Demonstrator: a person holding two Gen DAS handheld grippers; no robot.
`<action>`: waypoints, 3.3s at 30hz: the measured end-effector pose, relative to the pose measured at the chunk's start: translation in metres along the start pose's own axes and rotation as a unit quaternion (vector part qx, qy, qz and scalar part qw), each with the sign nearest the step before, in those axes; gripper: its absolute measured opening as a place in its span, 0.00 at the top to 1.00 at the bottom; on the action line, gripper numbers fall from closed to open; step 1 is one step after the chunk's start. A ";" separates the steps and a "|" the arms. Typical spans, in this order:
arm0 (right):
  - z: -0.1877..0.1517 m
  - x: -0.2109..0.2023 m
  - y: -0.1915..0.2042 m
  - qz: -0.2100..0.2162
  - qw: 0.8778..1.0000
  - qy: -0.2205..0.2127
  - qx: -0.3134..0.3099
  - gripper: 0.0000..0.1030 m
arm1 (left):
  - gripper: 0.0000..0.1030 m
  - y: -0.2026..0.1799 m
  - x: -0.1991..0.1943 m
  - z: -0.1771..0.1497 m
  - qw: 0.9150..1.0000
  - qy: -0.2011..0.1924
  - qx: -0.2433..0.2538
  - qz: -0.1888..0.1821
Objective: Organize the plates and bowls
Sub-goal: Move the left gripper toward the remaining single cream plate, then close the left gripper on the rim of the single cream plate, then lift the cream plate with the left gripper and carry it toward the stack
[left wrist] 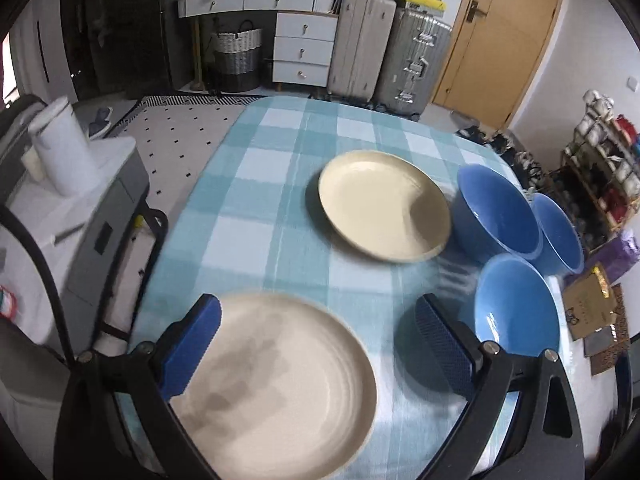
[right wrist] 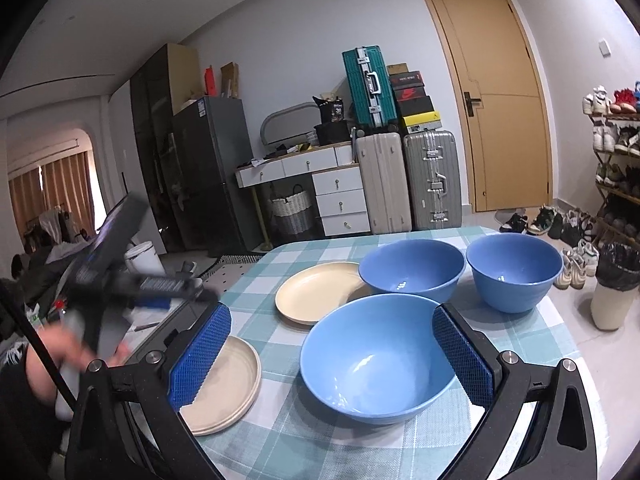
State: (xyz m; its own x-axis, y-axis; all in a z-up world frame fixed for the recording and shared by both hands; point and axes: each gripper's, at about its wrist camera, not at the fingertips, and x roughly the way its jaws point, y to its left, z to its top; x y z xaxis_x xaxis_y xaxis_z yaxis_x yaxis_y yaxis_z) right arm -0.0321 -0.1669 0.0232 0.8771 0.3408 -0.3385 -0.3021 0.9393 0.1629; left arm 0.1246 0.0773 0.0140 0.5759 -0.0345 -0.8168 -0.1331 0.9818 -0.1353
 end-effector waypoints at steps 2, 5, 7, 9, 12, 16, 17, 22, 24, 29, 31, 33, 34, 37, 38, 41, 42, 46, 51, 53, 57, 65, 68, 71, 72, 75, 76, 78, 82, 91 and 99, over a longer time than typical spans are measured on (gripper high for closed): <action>0.000 -0.003 0.001 0.002 1.000 -0.005 -0.005 0.01 | 0.05 -0.003 0.014 0.024 1.000 0.019 0.005 0.002; 0.000 -0.007 0.000 0.006 1.000 -0.011 -0.008 0.01 | 0.05 -0.004 0.045 0.057 0.999 0.051 0.008 0.005; -0.001 -0.010 0.000 0.010 1.000 -0.015 -0.007 0.00 | 0.05 -0.003 0.065 0.072 0.997 0.070 0.010 -0.002; -0.001 -0.011 -0.003 0.016 1.000 -0.013 -0.003 0.00 | 0.06 0.000 0.089 0.086 0.996 0.090 0.003 -0.016; -0.002 -0.010 -0.007 0.029 1.000 -0.008 0.009 0.00 | 0.08 0.002 0.120 0.101 0.992 0.116 -0.010 -0.043; -0.002 -0.008 -0.012 0.035 0.999 -0.004 0.015 0.00 | 0.08 -0.012 0.154 0.108 0.988 0.148 0.006 -0.053; -0.002 -0.008 -0.013 0.037 0.999 -0.004 0.015 0.00 | 0.08 -0.015 0.161 0.108 0.986 0.157 0.011 -0.050; -0.001 -0.011 -0.015 0.047 0.999 -0.008 0.021 0.00 | 0.14 -0.018 0.186 0.105 0.986 0.163 0.016 -0.011; -0.001 -0.012 -0.016 0.047 0.999 -0.008 0.022 0.00 | 0.14 -0.013 0.195 0.106 0.985 0.170 -0.003 -0.032; -0.001 -0.014 -0.016 0.051 0.999 -0.006 0.018 0.00 | 0.27 -0.010 0.209 0.101 0.980 0.193 -0.003 -0.041; 0.000 -0.015 -0.016 0.060 0.998 -0.008 0.019 0.00 | 0.53 -0.012 0.212 0.099 0.979 0.202 0.003 -0.041; 0.000 -0.018 -0.016 0.067 0.997 -0.013 0.021 0.00 | 0.57 -0.011 0.214 0.098 0.978 0.203 -0.002 -0.041; 0.001 -0.019 -0.016 0.069 0.997 -0.015 0.022 0.00 | 0.57 -0.010 0.213 0.098 0.978 0.202 -0.005 -0.044; 0.001 -0.021 -0.013 0.066 0.998 -0.018 0.015 0.00 | 0.64 -0.008 0.214 0.097 0.978 0.203 -0.012 -0.046; 0.001 -0.020 -0.012 0.065 0.998 -0.016 0.012 0.01 | 0.65 -0.007 0.214 0.098 0.978 0.202 -0.012 -0.045; 0.000 -0.020 -0.011 0.064 0.998 -0.012 0.009 0.00 | 0.79 -0.001 0.213 0.098 0.980 0.197 -0.013 -0.035; 0.000 -0.020 -0.011 0.063 0.998 -0.011 0.009 0.00 | 0.83 0.001 0.212 0.097 0.980 0.196 -0.014 -0.032; -0.001 -0.017 -0.011 0.061 0.998 -0.004 0.009 0.01 | 0.85 0.007 0.210 0.095 0.980 0.195 -0.017 -0.035; -0.001 -0.014 -0.012 0.059 0.998 0.000 0.014 0.00 | 0.89 0.007 0.209 0.097 0.981 0.191 -0.010 -0.022; -0.001 -0.013 -0.014 0.059 0.998 0.002 0.017 0.01 | 0.89 0.009 0.209 0.098 0.981 0.194 -0.008 -0.023; -0.004 -0.009 -0.017 0.061 0.998 0.011 0.030 0.01 | 0.89 0.004 0.207 0.099 0.980 0.198 0.019 -0.001; -0.007 0.003 -0.028 0.053 0.996 0.037 0.055 0.00 | 0.89 0.023 0.203 0.100 0.981 0.192 0.005 -0.002; -0.008 0.008 -0.033 0.053 0.995 0.047 0.068 0.01 | 0.89 0.029 0.200 0.098 0.981 0.192 0.006 -0.001; -0.007 0.010 -0.039 0.051 0.994 0.049 0.078 0.00 | 0.89 0.035 0.201 0.099 0.982 0.191 0.002 0.002; -0.007 0.010 -0.041 0.050 0.994 0.049 0.081 0.00 | 0.89 0.036 0.203 0.100 0.981 0.192 0.001 0.003; -0.009 0.017 -0.045 0.066 0.992 0.065 0.089 0.00 | 0.89 0.043 0.199 0.098 0.982 0.188 0.013 0.015; -0.010 0.020 -0.044 0.073 0.991 0.073 0.090 0.00 | 0.89 0.044 0.201 0.099 0.982 0.188 0.014 0.017; -0.012 0.024 -0.043 0.081 0.989 0.083 0.088 0.00 | 0.89 0.051 0.199 0.099 0.982 0.189 0.012 0.024; -0.012 0.026 -0.039 0.088 0.989 0.084 0.078 0.01 | 0.89 0.066 0.198 0.099 0.981 0.191 0.009 0.025; -0.013 0.031 -0.037 0.087 0.990 0.087 0.069 0.00 | 0.89 0.080 0.192 0.095 0.982 0.186 0.017 0.037; -0.015 0.035 -0.038 0.084 0.990 0.090 0.065 0.01 | 0.89 0.072 0.193 0.090 0.982 0.176 0.039 0.048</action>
State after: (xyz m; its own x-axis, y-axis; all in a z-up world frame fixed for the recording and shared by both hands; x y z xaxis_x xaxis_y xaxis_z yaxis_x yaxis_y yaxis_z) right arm 0.0046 -0.1904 -0.0083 0.7342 0.5053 -0.4535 -0.3775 0.8590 0.3460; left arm 0.2984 0.1586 -0.1028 0.2473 0.0093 -0.9689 -0.1028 0.9946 -0.0167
